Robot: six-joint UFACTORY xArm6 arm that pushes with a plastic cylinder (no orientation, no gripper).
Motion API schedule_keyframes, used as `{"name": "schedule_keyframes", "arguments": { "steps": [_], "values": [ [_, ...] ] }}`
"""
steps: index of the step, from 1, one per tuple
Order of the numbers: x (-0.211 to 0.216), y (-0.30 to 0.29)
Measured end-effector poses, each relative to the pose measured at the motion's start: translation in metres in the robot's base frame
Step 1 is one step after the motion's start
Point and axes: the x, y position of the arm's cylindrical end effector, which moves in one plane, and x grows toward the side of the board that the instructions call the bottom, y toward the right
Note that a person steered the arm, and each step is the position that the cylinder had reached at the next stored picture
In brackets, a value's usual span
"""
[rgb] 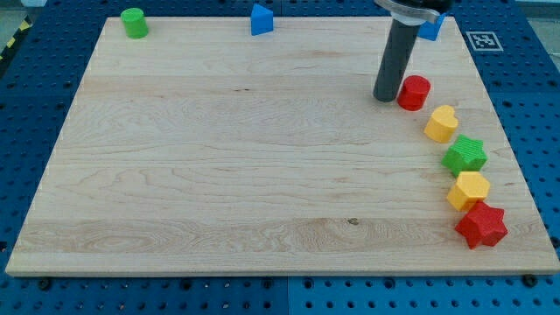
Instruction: Move the green circle on top of the red circle
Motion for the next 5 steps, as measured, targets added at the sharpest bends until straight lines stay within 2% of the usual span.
{"name": "schedule_keyframes", "arguments": {
  "steps": [1,3,4,5],
  "values": [
    [-0.02,0.001],
    [-0.021,0.05],
    [-0.022,0.048],
    [-0.034,0.014]
  ]
}}
